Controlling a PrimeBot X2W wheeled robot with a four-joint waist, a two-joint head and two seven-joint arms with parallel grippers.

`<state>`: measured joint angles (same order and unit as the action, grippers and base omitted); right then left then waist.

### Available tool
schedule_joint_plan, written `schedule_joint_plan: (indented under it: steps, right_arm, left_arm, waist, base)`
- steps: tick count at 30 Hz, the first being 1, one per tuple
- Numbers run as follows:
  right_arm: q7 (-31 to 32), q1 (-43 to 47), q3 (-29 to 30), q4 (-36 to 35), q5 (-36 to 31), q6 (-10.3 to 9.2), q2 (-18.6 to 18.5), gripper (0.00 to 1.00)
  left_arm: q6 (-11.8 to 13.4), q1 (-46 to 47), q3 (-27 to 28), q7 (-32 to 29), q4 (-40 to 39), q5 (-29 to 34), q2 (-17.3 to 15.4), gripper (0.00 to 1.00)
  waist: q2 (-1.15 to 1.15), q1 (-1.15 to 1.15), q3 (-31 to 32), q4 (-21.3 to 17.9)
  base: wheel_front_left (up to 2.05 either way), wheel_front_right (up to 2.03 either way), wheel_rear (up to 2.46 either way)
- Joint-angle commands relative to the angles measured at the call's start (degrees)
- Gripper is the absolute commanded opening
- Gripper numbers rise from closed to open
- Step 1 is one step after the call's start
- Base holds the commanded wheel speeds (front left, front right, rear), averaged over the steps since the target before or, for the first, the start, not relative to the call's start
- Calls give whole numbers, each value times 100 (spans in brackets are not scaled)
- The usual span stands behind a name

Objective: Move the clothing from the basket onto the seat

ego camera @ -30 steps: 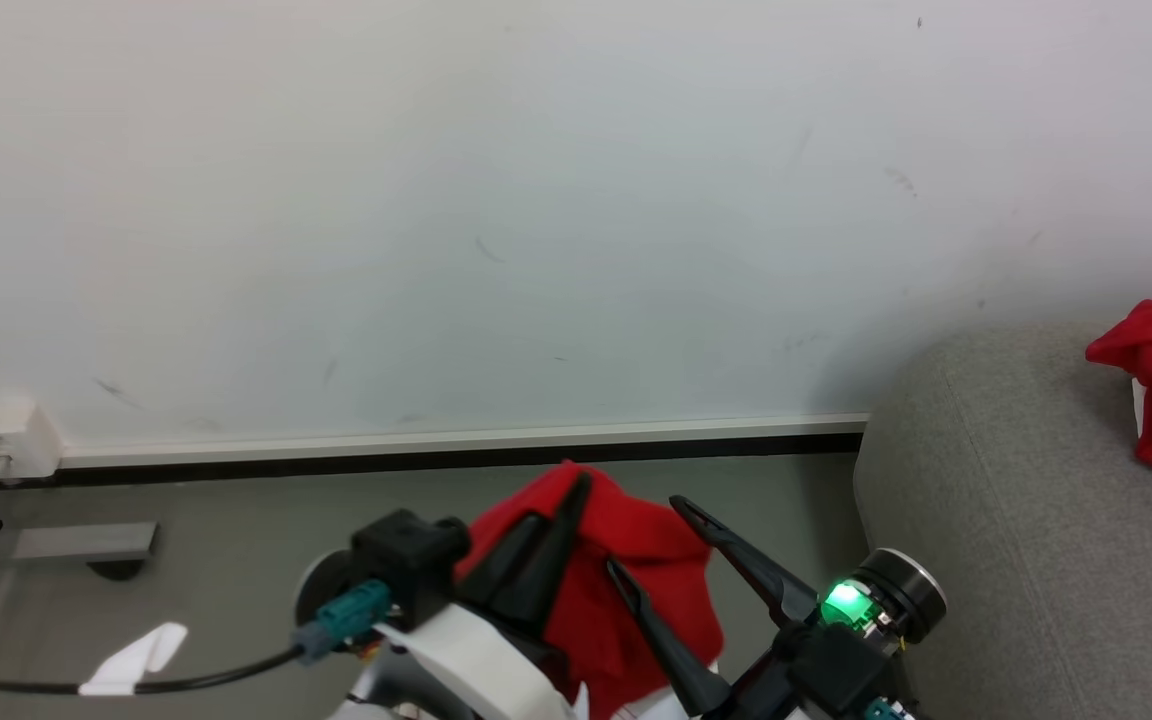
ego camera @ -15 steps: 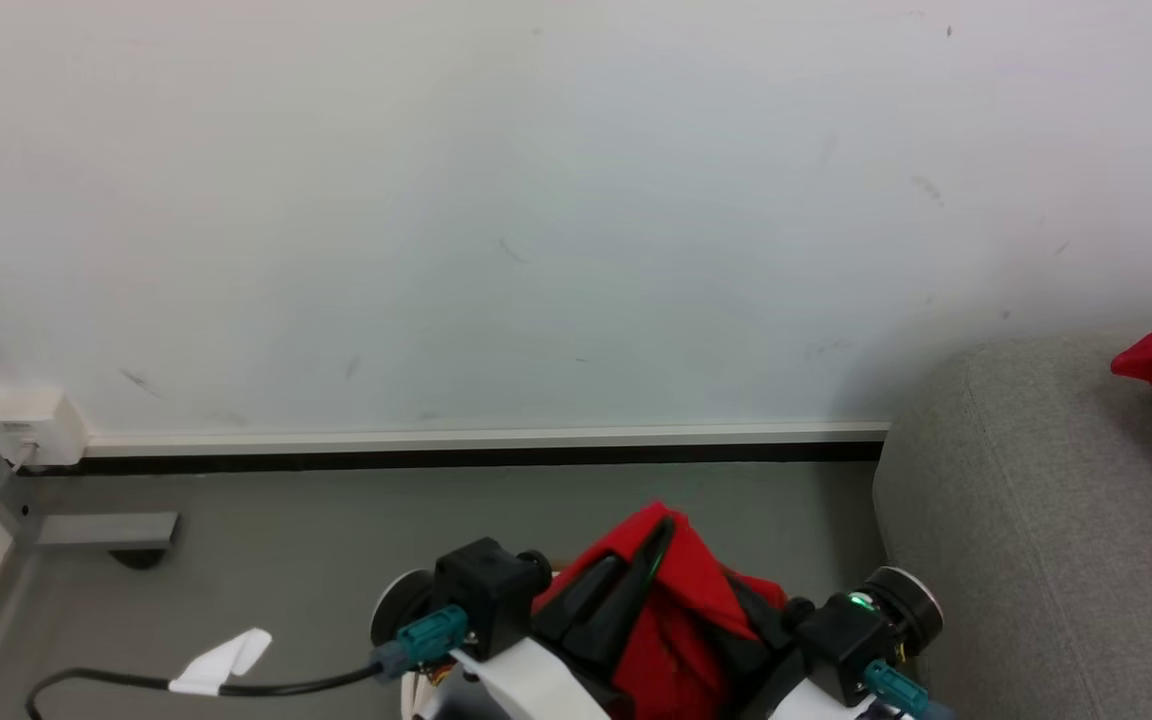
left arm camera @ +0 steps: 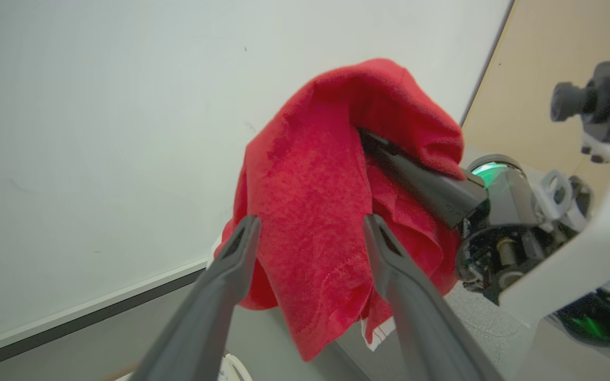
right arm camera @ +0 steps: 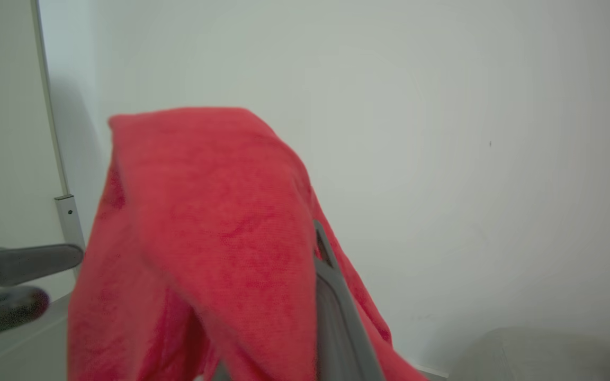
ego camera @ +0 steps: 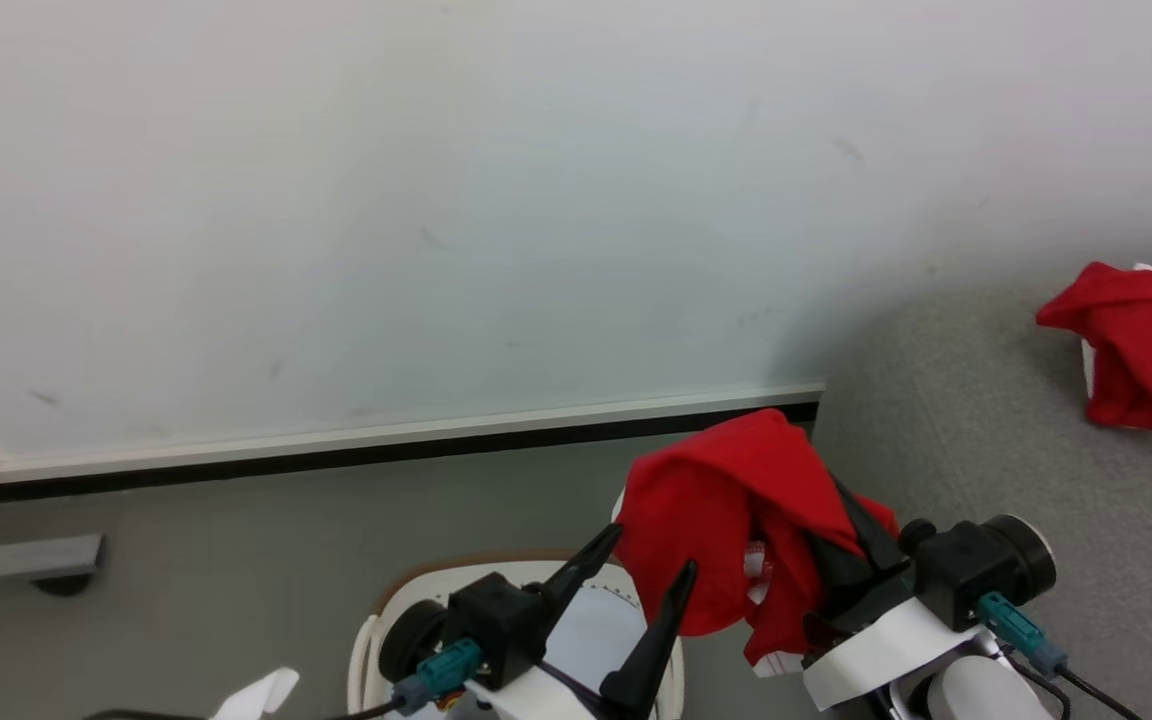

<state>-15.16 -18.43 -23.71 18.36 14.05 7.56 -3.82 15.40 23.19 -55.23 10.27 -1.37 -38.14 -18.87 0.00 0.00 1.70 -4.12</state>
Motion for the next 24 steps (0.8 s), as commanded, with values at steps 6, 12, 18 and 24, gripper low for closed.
schedule_joint_plan:
  steps: [6, 12, 18, 24]
  right_arm:
    - [2, -46, 418, -166, -142, -15, -65, 0]
    - [2, 44, 726, -258, -207, -15, -136, 0]
    - [2, 142, 1124, -361, -239, -15, -214, 0]
    - [2, 49, 1498, -564, -268, -15, -193, 0]
  left_arm:
    - [-118, 107, -72, 193, 256, 210, 68, 100]
    - [-290, 263, -126, 327, 452, 360, 141, 100]
    - [-481, 383, -182, 402, 632, 438, 197, 100]
    - [-615, 608, -221, 425, 730, 581, 243, 100]
  waist:
    - [0, 0, -250, -862]
    - [0, 0, -412, -1465]
    - [0, 0, -569, -1750]
    - [0, 0, -1011, -1689]
  base:
    - [0, 0, 0]
    - [0, 0, 0]
    - [0, 0, 0]
    - [0, 0, 0]
